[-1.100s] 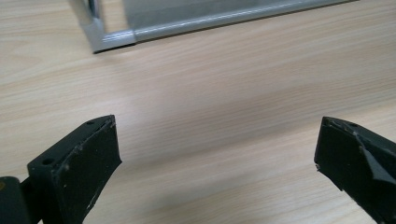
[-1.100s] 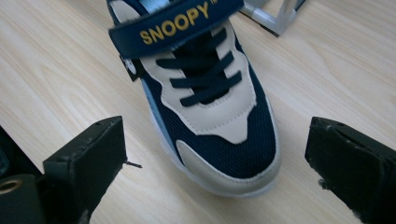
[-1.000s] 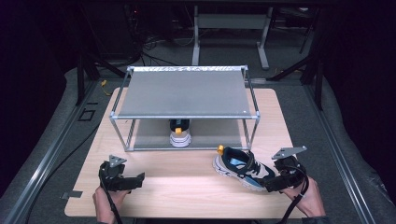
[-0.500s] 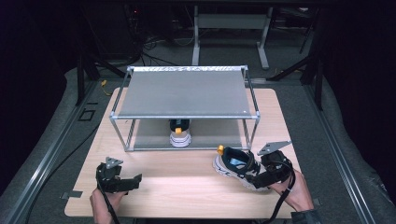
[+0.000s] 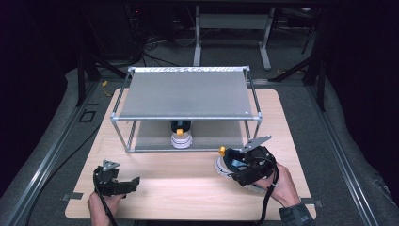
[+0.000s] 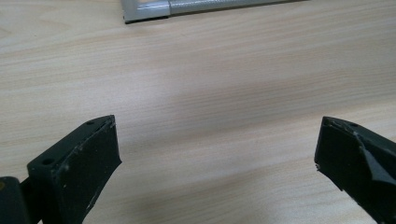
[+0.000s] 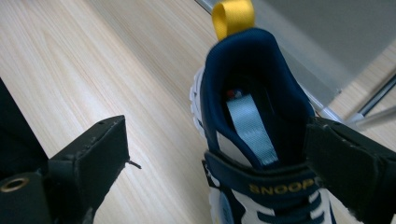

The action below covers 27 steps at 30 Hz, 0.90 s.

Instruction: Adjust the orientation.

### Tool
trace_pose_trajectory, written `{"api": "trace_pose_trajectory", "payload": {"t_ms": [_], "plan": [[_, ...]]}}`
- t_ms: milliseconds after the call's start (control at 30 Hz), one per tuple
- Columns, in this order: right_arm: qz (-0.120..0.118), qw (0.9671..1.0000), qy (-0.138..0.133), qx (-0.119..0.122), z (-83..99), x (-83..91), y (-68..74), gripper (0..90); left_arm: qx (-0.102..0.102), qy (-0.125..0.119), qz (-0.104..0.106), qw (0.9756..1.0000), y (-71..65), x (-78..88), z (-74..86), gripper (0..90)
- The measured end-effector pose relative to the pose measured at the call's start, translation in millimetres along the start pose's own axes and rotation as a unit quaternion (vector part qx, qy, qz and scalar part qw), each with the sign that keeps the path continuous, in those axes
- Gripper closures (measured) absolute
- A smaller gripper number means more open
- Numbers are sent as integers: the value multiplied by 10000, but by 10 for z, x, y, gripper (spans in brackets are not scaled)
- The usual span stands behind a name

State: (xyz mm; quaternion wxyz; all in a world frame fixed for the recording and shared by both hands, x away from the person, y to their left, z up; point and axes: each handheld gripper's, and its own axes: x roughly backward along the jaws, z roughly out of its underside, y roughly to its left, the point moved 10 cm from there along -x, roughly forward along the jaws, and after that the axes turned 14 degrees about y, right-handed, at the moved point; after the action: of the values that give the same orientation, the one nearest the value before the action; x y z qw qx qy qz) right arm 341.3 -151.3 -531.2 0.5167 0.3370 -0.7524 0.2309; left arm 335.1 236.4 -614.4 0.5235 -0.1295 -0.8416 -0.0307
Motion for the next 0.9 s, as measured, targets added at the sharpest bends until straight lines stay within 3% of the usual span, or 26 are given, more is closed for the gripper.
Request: {"api": "trace_pose_trajectory", "payload": {"t_ms": [333, 567, 800, 900], "plan": [[-89, 9998, 104, 155, -203, -113, 146, 83, -73, -5, -4, 10000, -24, 5, -45, 0], [-142, 9996, 230, 117, -312, -249, 212, 135, -63, -14, 28, 10000, -42, -17, -38, 0], [82, 9992, 387, -38, -381, -351, 206, 231, -80, 6, 10, 10000, -36, -20, -50, 0], [244, 9986, 432, -209, -405, -370, 146, 325, -89, 16, 11, 10000, -41, -27, -62, 0]]}}
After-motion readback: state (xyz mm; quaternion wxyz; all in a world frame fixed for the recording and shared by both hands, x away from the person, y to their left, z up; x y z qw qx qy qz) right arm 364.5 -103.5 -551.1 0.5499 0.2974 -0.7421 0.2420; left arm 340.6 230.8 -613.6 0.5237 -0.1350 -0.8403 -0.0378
